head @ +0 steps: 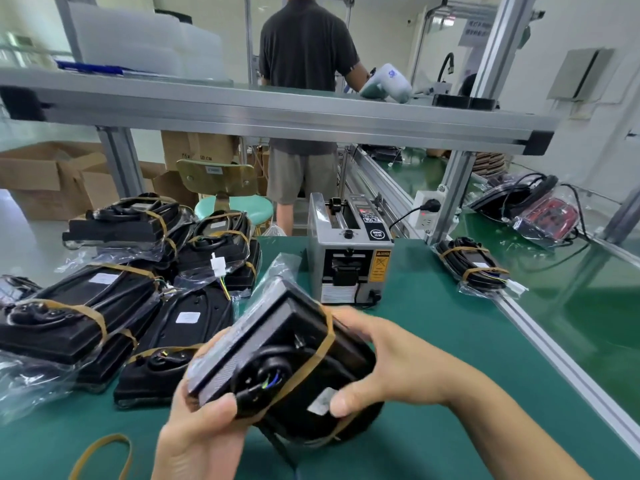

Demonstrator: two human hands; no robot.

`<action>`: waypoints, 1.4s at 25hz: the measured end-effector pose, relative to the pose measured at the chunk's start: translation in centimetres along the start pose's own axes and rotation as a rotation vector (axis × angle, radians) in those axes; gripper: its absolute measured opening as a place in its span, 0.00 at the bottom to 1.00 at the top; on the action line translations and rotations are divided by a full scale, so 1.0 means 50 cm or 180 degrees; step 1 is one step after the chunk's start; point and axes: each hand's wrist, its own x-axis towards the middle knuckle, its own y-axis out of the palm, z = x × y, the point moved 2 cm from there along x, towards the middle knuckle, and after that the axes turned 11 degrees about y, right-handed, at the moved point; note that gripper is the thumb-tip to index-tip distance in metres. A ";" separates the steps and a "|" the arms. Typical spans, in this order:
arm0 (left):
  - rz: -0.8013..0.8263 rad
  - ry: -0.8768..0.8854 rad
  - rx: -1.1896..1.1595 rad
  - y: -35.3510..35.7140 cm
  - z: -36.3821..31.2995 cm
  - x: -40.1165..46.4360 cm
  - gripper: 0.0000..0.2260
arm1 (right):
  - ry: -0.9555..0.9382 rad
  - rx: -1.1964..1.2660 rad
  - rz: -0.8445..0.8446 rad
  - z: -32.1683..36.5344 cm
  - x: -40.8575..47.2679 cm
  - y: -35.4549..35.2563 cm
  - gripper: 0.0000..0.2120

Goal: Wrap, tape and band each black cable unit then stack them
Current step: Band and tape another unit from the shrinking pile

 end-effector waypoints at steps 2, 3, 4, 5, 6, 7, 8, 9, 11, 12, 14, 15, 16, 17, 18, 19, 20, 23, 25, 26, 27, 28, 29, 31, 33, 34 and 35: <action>0.0001 -0.0299 -0.0108 -0.001 0.009 -0.001 0.29 | -0.0067 -0.0091 -0.0238 0.010 -0.004 -0.001 0.25; 0.0045 -0.0378 0.0270 -0.011 0.008 0.002 0.34 | -0.0097 -0.0235 -0.0496 0.014 -0.004 -0.008 0.22; 0.0108 -0.0318 0.0899 -0.021 0.000 0.006 0.41 | -0.0111 -0.0512 -0.0765 0.015 -0.003 -0.018 0.21; 0.0176 -0.0119 0.1681 -0.029 -0.010 0.010 0.44 | -0.0114 -0.0890 -0.0995 0.012 0.001 -0.028 0.20; 0.0290 0.0215 0.2284 -0.032 -0.022 0.013 0.43 | -0.0111 -0.1264 -0.1141 0.009 0.007 -0.033 0.20; 0.0548 0.0521 0.2623 -0.027 -0.029 0.015 0.40 | -0.0078 -0.1538 -0.1177 0.006 0.017 -0.033 0.20; 0.0834 0.0655 0.2827 -0.019 -0.028 0.017 0.38 | -0.0035 -0.1682 -0.1115 0.002 0.030 -0.028 0.21; 0.1068 0.0589 0.2892 -0.011 -0.023 0.017 0.36 | -0.0025 -0.1739 -0.1000 -0.003 0.045 -0.019 0.21; 0.1190 0.0233 0.2842 -0.008 -0.009 0.017 0.34 | -0.0181 -0.1875 -0.0816 -0.011 0.072 -0.002 0.21; 0.1159 0.0084 0.2776 -0.011 -0.004 0.017 0.32 | -0.0282 -0.2004 -0.0773 -0.015 0.085 0.002 0.21; 0.1070 -0.0033 0.2679 -0.025 0.007 0.019 0.28 | -0.0415 -0.2194 -0.0759 -0.023 0.105 0.003 0.22; 0.1021 -0.0006 0.2637 -0.033 0.012 0.018 0.27 | -0.0453 -0.2199 -0.0749 -0.027 0.113 0.005 0.23; 0.0929 0.0037 0.2582 -0.042 0.018 0.018 0.27 | -0.0480 -0.2177 -0.0727 -0.031 0.121 0.005 0.23; 0.0807 0.0079 0.2531 -0.048 0.024 0.019 0.28 | -0.0494 -0.2164 -0.0697 -0.034 0.127 0.006 0.24; 0.0713 0.0132 0.2521 -0.052 0.030 0.019 0.27 | -0.0478 -0.2171 -0.0653 -0.038 0.131 0.006 0.24; 0.0647 0.0203 0.2551 -0.052 0.037 0.019 0.26 | -0.0417 -0.2146 -0.0581 -0.045 0.133 0.001 0.26; 0.0579 0.0293 0.2605 -0.049 0.042 0.016 0.25 | -0.0296 -0.2015 -0.0508 -0.053 0.134 -0.008 0.30; 0.0277 0.0556 0.2794 -0.037 0.056 0.005 0.26 | 0.0453 -0.0850 -0.0956 -0.087 0.139 -0.060 0.33; 0.0156 0.0700 0.2988 -0.030 0.067 -0.002 0.26 | 0.0964 0.0374 -0.1889 -0.104 0.152 -0.088 0.21; 0.0104 0.0693 0.2992 -0.028 0.071 -0.005 0.25 | 0.1195 0.0971 -0.2275 -0.112 0.160 -0.096 0.15; 0.0060 0.0652 0.2961 -0.027 0.074 -0.005 0.25 | 0.1350 0.1432 -0.2547 -0.117 0.170 -0.102 0.11; 0.0037 0.0622 0.2960 -0.027 0.076 -0.005 0.24 | 0.1428 0.1771 -0.2718 -0.117 0.182 -0.106 0.08; 0.0044 0.0625 0.2990 -0.028 0.077 -0.006 0.25 | 0.1465 0.2013 -0.2833 -0.116 0.191 -0.107 0.06; 0.0068 0.0682 0.3045 -0.029 0.078 -0.008 0.25 | 0.1543 0.2243 -0.2997 -0.110 0.209 -0.107 0.05; 0.0104 0.0712 0.3051 -0.028 0.078 -0.009 0.25 | 0.1684 0.2266 -0.3137 -0.104 0.226 -0.103 0.05; 0.0118 0.0722 0.3078 -0.029 0.078 -0.010 0.26 | 0.1760 0.2274 -0.3201 -0.102 0.234 -0.100 0.06; 0.0126 0.0731 0.3097 -0.028 0.076 -0.010 0.26 | 0.1826 0.2307 -0.3267 -0.101 0.241 -0.099 0.07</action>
